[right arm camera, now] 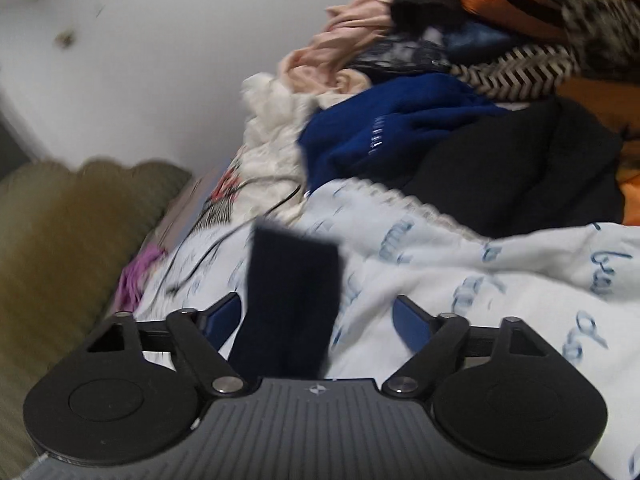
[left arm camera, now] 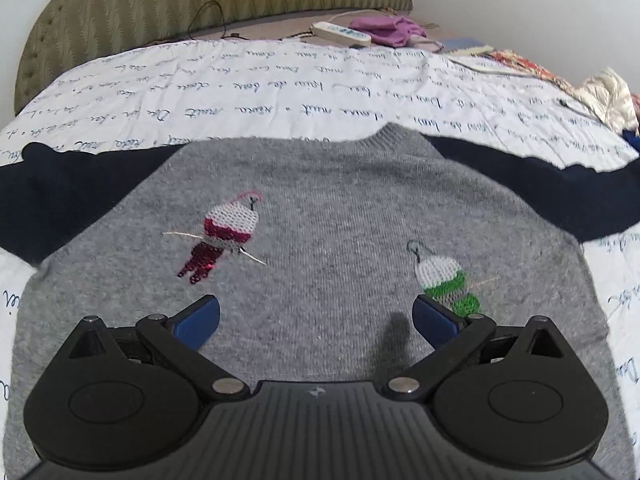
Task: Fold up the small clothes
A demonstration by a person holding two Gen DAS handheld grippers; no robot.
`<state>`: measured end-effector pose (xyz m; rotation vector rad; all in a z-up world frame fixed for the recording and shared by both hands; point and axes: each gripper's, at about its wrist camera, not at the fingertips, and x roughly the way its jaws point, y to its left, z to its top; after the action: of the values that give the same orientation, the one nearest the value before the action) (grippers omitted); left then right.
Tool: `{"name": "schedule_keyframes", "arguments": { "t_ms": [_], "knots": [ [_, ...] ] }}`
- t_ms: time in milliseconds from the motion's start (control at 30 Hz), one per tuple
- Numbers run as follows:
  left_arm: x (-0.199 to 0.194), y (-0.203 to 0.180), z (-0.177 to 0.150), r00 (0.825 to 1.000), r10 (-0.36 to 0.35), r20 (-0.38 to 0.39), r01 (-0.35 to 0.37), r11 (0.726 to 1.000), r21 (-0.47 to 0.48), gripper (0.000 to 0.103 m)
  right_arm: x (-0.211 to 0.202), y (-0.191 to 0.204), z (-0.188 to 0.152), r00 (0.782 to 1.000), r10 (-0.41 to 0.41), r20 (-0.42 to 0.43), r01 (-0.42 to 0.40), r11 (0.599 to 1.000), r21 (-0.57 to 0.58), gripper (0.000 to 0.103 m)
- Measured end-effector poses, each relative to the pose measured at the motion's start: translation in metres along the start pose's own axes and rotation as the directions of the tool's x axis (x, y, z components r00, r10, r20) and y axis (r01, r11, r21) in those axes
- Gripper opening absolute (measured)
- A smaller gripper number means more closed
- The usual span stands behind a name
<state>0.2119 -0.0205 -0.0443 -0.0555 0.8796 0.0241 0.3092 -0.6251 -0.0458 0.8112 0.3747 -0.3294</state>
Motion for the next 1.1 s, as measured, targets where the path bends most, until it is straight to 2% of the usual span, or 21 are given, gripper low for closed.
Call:
{"name": "schedule_keyframes", "arguments": {
  "t_ms": [167, 200, 233, 267, 300, 333, 467, 533, 600, 667, 733, 833, 900, 933, 1000, 1067, 1100],
  "knots": [
    [0.005, -0.004, 0.000, 1.000, 0.016, -0.010, -0.016, 1.000, 0.008, 0.103, 0.026, 0.007, 0.007, 1.000, 0.012, 0.028, -0.011, 1.000, -0.022, 0.072],
    [0.006, -0.004, 0.000, 1.000, 0.019, -0.011, -0.018, 1.000, 0.008, 0.103, 0.026, 0.009, 0.009, 0.999, 0.020, 0.027, -0.019, 0.999, -0.035, 0.064],
    [0.007, -0.005, -0.001, 1.000, 0.022, -0.014, -0.022, 1.000, 0.010, 0.103, 0.026, 0.013, 0.010, 0.999, 0.024, 0.028, -0.023, 0.998, -0.054, 0.048],
    [0.007, -0.006, -0.001, 1.000, 0.025, -0.016, -0.025, 1.000, 0.011, 0.103, 0.027, 0.017, 0.009, 1.000, 0.013, 0.027, -0.011, 0.997, -0.081, 0.040],
    [0.008, -0.006, -0.001, 1.000, 0.026, -0.017, -0.025, 1.000, 0.013, 0.103, 0.028, 0.021, 0.008, 1.000, 0.002, 0.030, 0.001, 0.994, -0.107, 0.027],
    [0.008, -0.006, -0.002, 1.000, 0.026, -0.016, -0.026, 1.000, 0.015, 0.103, 0.027, 0.023, 0.007, 0.999, 0.002, 0.034, 0.003, 0.991, -0.131, 0.022],
    [0.006, -0.006, 0.000, 1.000, -0.001, -0.005, 0.001, 1.000, 0.008, 0.103, 0.016, 0.030, 0.004, 0.998, 0.027, 0.056, -0.016, 0.983, -0.185, 0.015],
    [0.001, -0.004, 0.005, 0.998, -0.056, 0.020, 0.056, 0.998, -0.025, 0.103, 0.006, 0.041, 0.001, 0.996, 0.053, 0.065, -0.037, 0.973, -0.229, 0.014],
    [-0.006, 0.000, 0.012, 0.988, -0.143, 0.053, 0.147, 0.987, -0.070, 0.103, -0.010, 0.062, -0.008, 0.992, 0.108, 0.065, -0.086, 0.956, -0.281, 0.014],
    [-0.013, 0.008, 0.020, 0.961, -0.253, 0.107, 0.267, 0.954, -0.138, 0.103, -0.031, 0.088, -0.027, 0.979, 0.201, 0.033, -0.180, 0.929, -0.325, 0.014],
    [-0.016, 0.017, 0.025, 0.925, -0.343, 0.166, 0.374, 0.900, -0.225, 0.103, -0.055, 0.117, -0.056, 0.954, 0.300, -0.024, -0.288, 0.885, -0.366, 0.014],
    [-0.008, 0.024, 0.032, 0.852, -0.482, 0.202, 0.523, 0.791, -0.318, 0.103, -0.085, 0.158, -0.112, 0.898, 0.416, -0.145, -0.438, 0.810, -0.390, 0.014],
    [0.006, 0.024, 0.033, 0.820, -0.545, 0.176, 0.567, 0.732, -0.376, 0.103, -0.098, 0.180, -0.151, 0.848, 0.467, -0.250, -0.529, 0.770, -0.356, 0.014],
    [0.011, 0.023, 0.033, 0.813, -0.559, 0.166, 0.573, 0.716, -0.399, 0.103, -0.102, 0.190, -0.171, 0.824, 0.481, -0.301, -0.563, 0.753, -0.341, 0.014],
    [0.026, 0.023, 0.028, 0.809, -0.570, 0.144, 0.566, 0.689, -0.453, 0.103, -0.110, 0.206, -0.209, 0.790, 0.485, -0.375, -0.603, 0.726, -0.331, 0.014],
    [0.037, 0.021, 0.025, 0.798, -0.588, 0.130, 0.565, 0.657, -0.499, 0.103, -0.114, 0.216, -0.239, 0.771, 0.473, -0.427, -0.619, 0.715, -0.325, 0.014],
    [0.041, 0.020, 0.023, 0.786, -0.604, 0.134, 0.575, 0.632, -0.520, 0.103, -0.116, 0.221, -0.251, 0.763, 0.468, -0.445, -0.624, 0.713, -0.320, 0.014]
  ]
}}
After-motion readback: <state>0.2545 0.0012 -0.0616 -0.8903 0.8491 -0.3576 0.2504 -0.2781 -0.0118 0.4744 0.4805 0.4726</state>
